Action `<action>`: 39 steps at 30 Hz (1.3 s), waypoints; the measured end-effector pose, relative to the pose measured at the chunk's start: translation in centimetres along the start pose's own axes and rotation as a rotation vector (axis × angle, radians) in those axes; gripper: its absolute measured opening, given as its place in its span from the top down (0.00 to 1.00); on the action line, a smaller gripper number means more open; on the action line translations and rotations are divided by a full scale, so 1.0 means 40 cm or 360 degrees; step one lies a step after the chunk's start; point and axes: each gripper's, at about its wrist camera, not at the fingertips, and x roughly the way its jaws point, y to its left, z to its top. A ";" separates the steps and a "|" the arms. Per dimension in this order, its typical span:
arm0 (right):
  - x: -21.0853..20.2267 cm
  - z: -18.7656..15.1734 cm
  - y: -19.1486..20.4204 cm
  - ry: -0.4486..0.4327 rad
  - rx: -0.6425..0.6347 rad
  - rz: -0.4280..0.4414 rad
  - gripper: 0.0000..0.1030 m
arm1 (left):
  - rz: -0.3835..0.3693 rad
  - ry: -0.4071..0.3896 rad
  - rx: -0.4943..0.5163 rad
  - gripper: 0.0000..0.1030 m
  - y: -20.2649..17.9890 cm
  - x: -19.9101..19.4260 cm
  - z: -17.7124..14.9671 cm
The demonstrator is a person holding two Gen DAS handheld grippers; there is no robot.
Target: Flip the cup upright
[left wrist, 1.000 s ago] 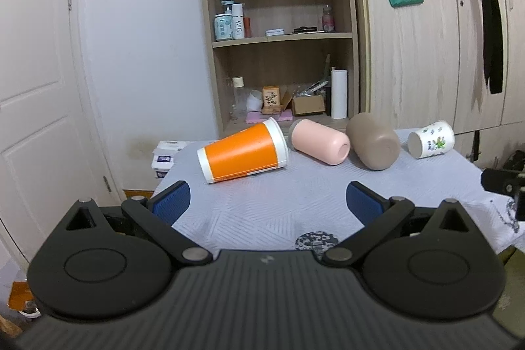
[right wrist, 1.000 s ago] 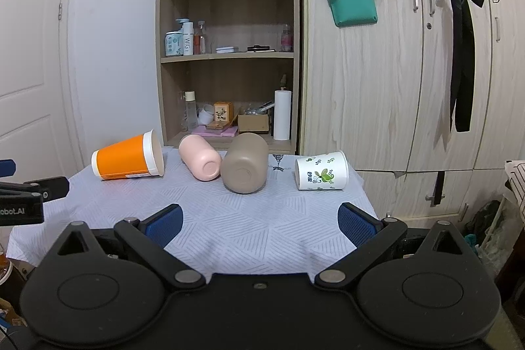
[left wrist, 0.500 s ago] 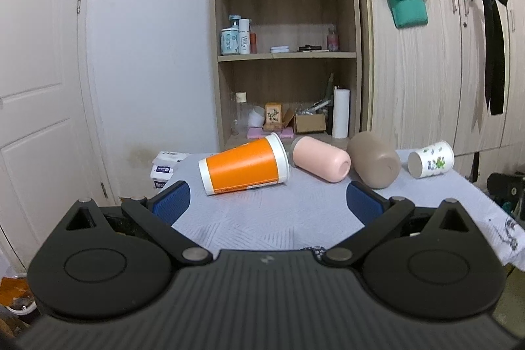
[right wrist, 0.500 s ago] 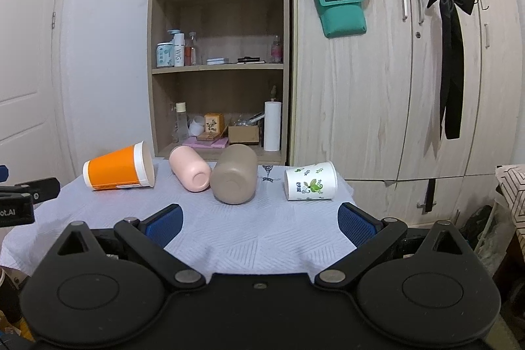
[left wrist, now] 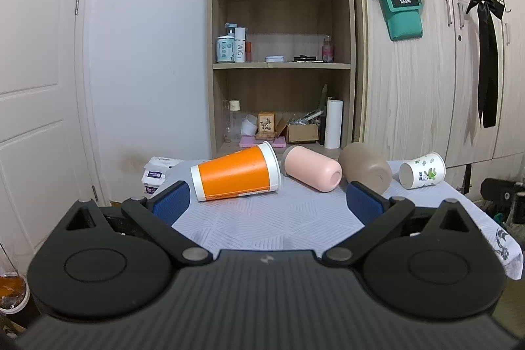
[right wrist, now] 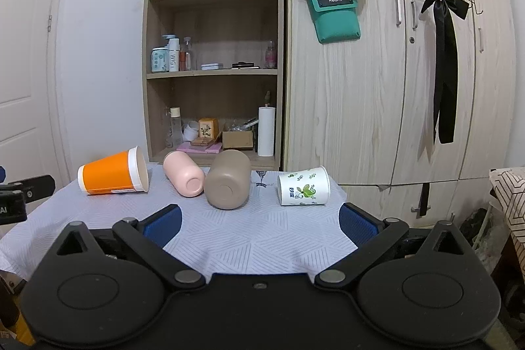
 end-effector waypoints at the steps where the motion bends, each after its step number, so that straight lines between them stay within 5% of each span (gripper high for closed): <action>1: 0.000 0.001 0.000 -0.0001 0.0000 -0.0006 0.00 | 0.0012 -0.0014 -0.0018 0.00 0.001 -0.002 0.003; 11: 0.000 0.002 0.003 -0.0005 -0.0010 -0.0021 0.00 | 0.0029 -0.0113 -0.0112 0.00 0.032 -0.025 0.016; 39: -0.004 -0.001 0.016 -0.0029 -0.0046 -0.0016 0.00 | -0.0017 -0.0112 -0.0079 0.00 0.035 -0.026 0.003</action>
